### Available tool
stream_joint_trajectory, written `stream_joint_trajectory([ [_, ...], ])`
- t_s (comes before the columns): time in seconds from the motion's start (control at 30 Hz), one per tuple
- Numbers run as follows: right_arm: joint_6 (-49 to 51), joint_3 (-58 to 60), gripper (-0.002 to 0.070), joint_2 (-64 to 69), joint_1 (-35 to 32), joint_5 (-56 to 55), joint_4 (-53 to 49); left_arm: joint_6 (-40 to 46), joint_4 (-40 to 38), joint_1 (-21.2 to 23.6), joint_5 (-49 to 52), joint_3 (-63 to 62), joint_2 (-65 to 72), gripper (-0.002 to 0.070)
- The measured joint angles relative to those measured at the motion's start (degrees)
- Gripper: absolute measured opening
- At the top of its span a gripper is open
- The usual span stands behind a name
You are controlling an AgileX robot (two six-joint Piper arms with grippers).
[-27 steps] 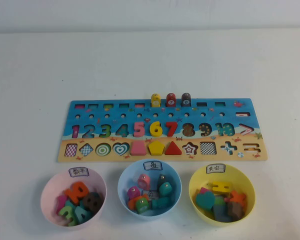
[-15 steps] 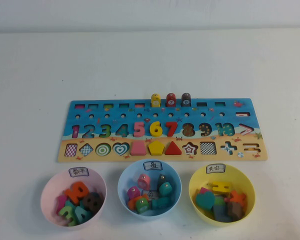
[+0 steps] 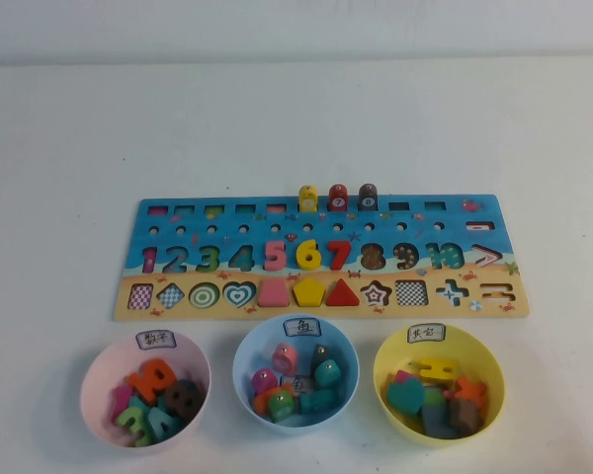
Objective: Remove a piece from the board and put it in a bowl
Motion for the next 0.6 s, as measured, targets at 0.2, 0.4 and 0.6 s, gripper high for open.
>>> stream_joint_trajectory([
  [0.2,0.0,0.0,-0.0017,0.0,0.0,-0.6,0.0,0.0,0.0,0.0,0.0,0.0,0.0,-0.0001],
  [0.4,0.0,0.0,-0.0017,0.0,0.0,-2.3,3.0,0.0,0.0,0.0,0.0,0.0,0.0,-0.0001],
  [0.6,0.0,0.0,-0.0017,0.0,0.0,-3.2,9.9,0.0,0.0,0.0,0.0,0.0,0.0,-0.0001],
])
